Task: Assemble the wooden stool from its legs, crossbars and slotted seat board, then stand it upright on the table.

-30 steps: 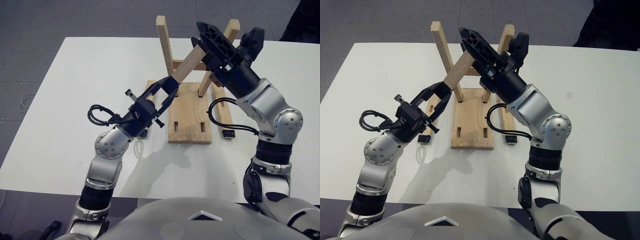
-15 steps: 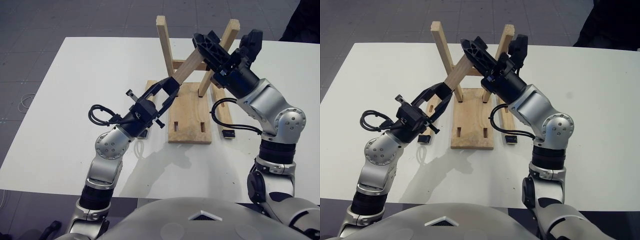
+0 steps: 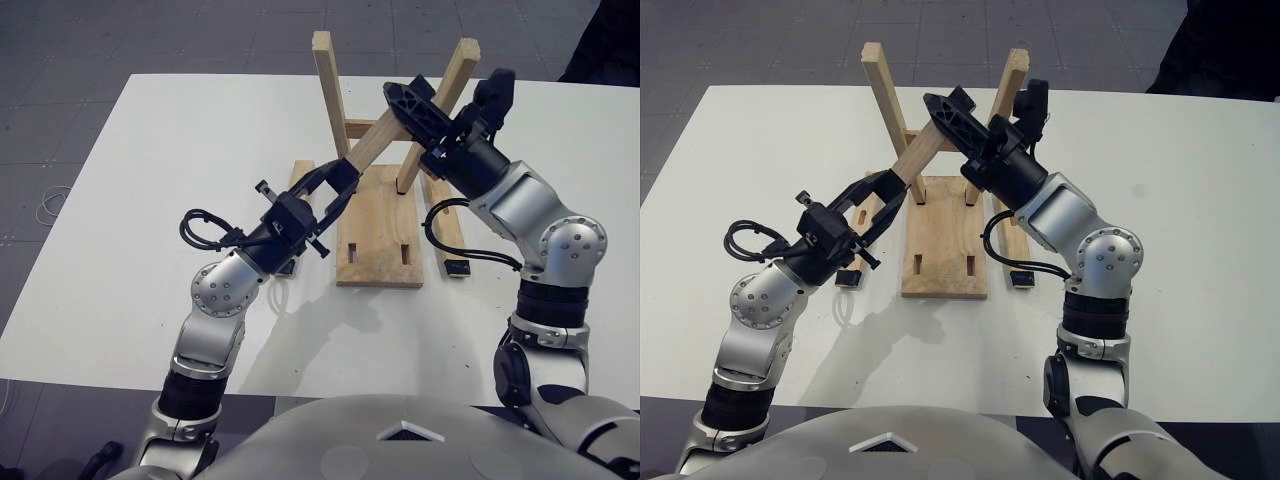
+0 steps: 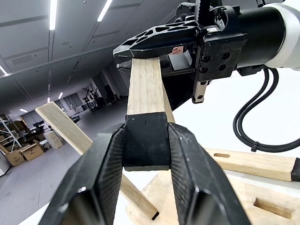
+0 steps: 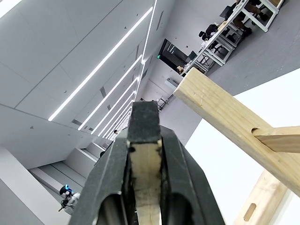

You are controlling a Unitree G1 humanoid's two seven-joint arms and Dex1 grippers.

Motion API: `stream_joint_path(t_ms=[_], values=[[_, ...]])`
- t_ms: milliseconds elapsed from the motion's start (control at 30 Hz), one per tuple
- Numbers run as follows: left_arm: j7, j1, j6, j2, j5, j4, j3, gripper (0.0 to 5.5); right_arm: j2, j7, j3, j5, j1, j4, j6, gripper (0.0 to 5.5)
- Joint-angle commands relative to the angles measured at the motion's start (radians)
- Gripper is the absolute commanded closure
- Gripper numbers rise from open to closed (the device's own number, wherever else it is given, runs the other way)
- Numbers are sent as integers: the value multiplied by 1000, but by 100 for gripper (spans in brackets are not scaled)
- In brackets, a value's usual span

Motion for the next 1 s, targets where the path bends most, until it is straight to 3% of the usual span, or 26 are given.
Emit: stream_joint_path(t_ms=[33,100,167,400,633,733,833,933,1000], values=[[19,-28,-11,-9,10,-10,10,418,13,-30,4,40,-13,-12,20,507],[29,-29,-5,-16,16,-11,14,418,7,-32,4,39,-13,-12,23,507],[35,-33,2,-24,19,-8,12,367,6,-34,6,37,-16,-11,25,508],[14,1,-9,6,31,-6,8,272,2,-32,4,36,-19,-12,27,508],[-18,173,-84,94,42,15,30,266,-54,-10,-46,8,-20,8,19,508],[-3,188,-118,100,51,70,55,266,-126,-16,-79,48,35,-42,60,508],[8,167,-131,92,60,105,63,266,-284,22,-114,54,127,-92,153,508],[20,151,-133,75,71,121,54,266,-413,93,-125,-84,161,-95,163,508],[25,153,-135,67,76,122,44,266,-438,111,-119,-182,167,-106,123,508]])
